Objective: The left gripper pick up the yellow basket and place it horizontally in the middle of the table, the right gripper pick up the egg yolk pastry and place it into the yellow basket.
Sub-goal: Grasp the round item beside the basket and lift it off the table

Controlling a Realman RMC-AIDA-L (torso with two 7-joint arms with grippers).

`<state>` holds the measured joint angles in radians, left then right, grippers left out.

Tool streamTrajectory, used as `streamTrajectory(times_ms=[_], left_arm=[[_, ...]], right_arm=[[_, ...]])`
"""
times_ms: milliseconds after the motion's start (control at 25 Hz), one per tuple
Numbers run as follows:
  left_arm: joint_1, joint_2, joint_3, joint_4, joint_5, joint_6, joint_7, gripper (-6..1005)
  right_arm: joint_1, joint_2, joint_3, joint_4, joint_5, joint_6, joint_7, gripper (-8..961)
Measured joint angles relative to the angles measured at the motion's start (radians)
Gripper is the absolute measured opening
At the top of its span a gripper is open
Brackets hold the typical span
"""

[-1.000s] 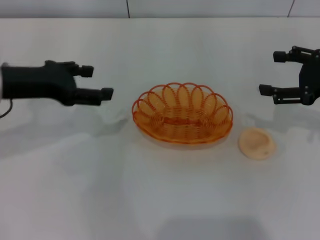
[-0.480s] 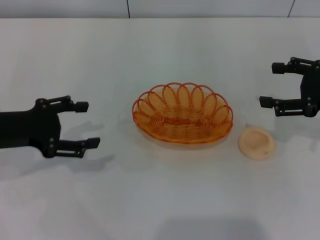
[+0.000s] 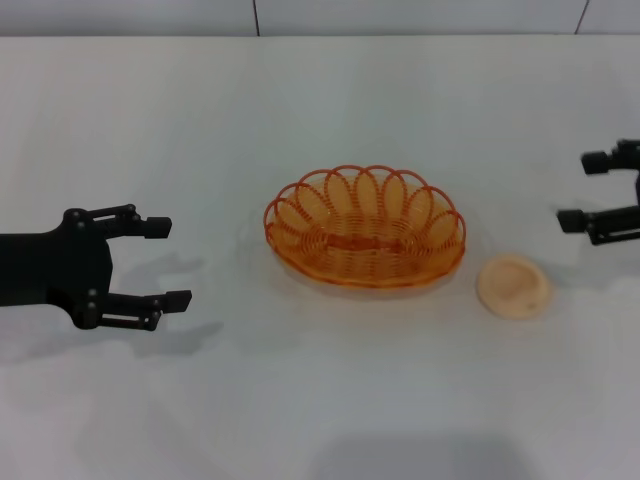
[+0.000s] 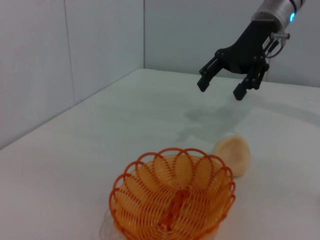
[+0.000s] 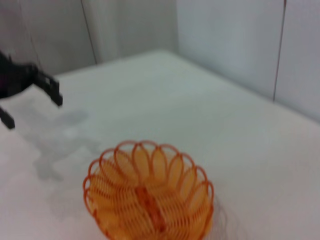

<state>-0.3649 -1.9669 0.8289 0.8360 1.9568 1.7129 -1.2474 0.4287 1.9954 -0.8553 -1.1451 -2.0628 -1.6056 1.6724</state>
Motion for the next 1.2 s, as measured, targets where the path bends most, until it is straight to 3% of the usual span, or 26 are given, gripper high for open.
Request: streamTrajectory(times_ms=[200, 480, 800, 1200], left_arm=[[-0.01, 0.0, -0.012, 0.0, -0.003, 0.003, -0.005, 891], [-0.042, -0.005, -0.011, 0.0, 0.018, 0.003, -0.033, 891], [-0.064, -0.02, -0.005, 0.0, 0.074, -0.006, -0.05, 891], [-0.057, -0.042, -0.003, 0.03, 0.076, -0.006, -0.043, 890]], right_arm=[[0.066, 0.0, -0.003, -0.091, -0.145, -0.096, 0.165, 873], [0.136, 0.009, -0.082, -0.103, -0.261, -0.105, 0.341, 874], [0.147, 0.015, -0.265, -0.086, -0.294, -0.001, 0.454, 874], [0.153, 0.019, -0.321, -0.023, -0.342, 0.052, 0.476, 873]])
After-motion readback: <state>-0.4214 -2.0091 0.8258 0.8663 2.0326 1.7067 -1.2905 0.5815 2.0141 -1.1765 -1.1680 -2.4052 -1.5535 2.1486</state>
